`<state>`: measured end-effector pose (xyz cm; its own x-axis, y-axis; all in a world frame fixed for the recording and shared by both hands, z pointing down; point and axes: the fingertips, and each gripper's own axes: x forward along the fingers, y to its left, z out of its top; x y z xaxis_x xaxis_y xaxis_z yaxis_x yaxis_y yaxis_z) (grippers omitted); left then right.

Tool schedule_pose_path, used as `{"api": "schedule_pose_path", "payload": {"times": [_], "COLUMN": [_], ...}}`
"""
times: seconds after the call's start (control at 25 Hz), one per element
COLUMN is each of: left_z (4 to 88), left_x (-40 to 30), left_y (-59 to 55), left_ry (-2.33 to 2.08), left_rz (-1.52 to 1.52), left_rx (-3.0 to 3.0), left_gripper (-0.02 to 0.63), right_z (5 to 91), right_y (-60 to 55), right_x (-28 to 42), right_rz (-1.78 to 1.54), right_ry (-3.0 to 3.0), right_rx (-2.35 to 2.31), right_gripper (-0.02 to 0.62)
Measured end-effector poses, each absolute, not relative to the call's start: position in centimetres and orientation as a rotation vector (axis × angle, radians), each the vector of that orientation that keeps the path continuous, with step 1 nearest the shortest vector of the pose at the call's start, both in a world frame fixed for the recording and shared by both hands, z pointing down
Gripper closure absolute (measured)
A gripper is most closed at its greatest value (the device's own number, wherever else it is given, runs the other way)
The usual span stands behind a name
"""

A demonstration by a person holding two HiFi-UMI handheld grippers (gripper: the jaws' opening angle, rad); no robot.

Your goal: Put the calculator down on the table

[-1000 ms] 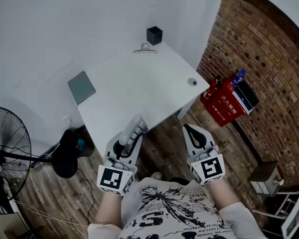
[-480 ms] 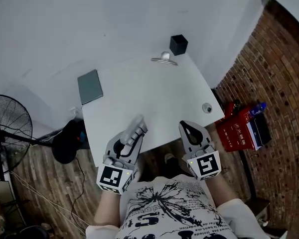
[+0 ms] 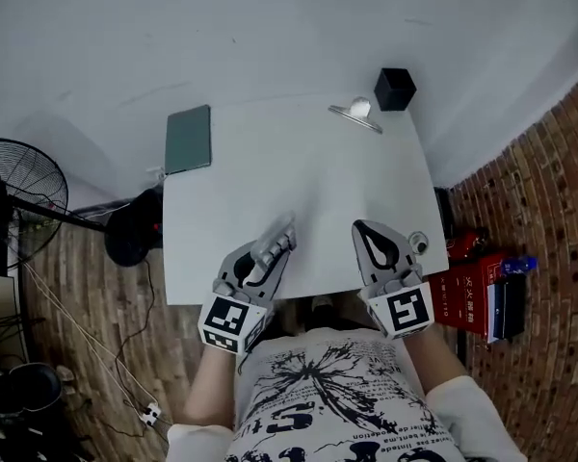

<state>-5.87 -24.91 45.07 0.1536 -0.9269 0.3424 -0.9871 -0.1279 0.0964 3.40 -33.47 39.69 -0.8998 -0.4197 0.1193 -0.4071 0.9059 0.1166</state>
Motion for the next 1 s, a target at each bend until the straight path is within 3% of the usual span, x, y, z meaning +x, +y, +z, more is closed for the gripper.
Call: {"api": "schedule_pose_path", "payload": {"times": [0.56, 1.0], "left_z": [59.8, 61.4], "left_x": [-5.9, -6.7], "left_y": [-29.3, -31.5], "left_ry": [-1.517, -1.465], "left_rz": [0.351, 0.286], "left_rx": [1.886, 1.762], "left_gripper": [0.463, 0.446], "right_z": [49.9, 50.4], "right_y": [-37.9, -40.5], "right_x": [0.6, 1.0], "right_rz": [0.029, 0.112], "right_ry": [-2.823, -2.810], "right_rx": [0.432, 0.502], "right_gripper": [0.580, 0.580]}}
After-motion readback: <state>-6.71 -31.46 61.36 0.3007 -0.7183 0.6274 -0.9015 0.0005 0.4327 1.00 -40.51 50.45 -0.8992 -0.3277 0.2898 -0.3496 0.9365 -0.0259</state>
